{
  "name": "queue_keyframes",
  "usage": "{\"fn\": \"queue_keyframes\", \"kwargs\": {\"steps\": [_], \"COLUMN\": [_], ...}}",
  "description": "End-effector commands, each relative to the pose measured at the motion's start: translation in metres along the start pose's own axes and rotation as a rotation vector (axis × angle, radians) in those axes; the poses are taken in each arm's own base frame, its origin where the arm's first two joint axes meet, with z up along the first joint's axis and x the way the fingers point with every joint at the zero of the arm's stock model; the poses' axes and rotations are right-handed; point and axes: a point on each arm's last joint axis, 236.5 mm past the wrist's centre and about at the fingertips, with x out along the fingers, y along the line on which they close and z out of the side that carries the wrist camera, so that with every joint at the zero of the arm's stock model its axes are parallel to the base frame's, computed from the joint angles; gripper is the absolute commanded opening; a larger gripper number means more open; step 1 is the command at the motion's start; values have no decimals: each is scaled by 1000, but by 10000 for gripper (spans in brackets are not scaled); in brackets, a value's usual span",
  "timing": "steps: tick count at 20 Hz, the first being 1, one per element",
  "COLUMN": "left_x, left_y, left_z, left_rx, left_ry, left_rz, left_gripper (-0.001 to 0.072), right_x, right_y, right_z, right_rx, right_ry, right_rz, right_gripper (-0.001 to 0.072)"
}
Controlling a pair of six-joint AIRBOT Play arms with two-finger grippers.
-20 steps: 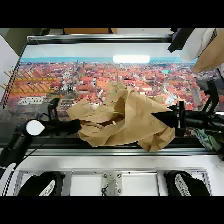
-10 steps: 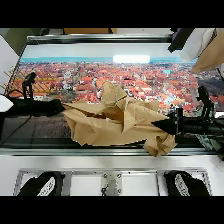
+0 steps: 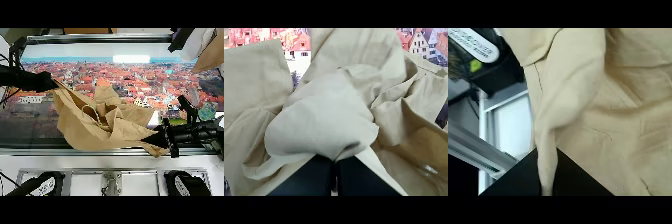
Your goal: Fold the clothes and pants, and hang the long-sleeved shirts on hangers.
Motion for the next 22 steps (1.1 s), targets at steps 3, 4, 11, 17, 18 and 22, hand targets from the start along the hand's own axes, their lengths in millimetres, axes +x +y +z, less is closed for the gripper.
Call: {"fn": "queue_keyframes", "kwargs": {"steps": [3, 4, 11, 17, 18, 22], "left_x": [-7, -7, -55, -97, -100, -101], "left_y": [-26, -32, -73, -94, -95, -89], "left_z": [13, 16, 63, 76, 77, 66], "left_rx": [91, 112, 224, 271, 267, 236], "left_ry": [35, 30, -188, -318, -341, -406], "left_rz": [-25, -31, -51, -54, -55, -44], "left_gripper": [14, 15, 591, 14, 14, 14], "right_x": [-1, -3, -13, -30, -36, -45], "right_y": [24, 27, 33, 9, 3, -10], "right_z": [47, 56, 85, 125, 133, 145], "right_rx": [-24, -27, -34, -45, -53, -47], "right_ry": [-194, -232, -361, -547, -588, -648], "right_rz": [97, 107, 132, 23, -6, -68], "right_gripper": [6, 5, 6, 5, 5, 5]}}
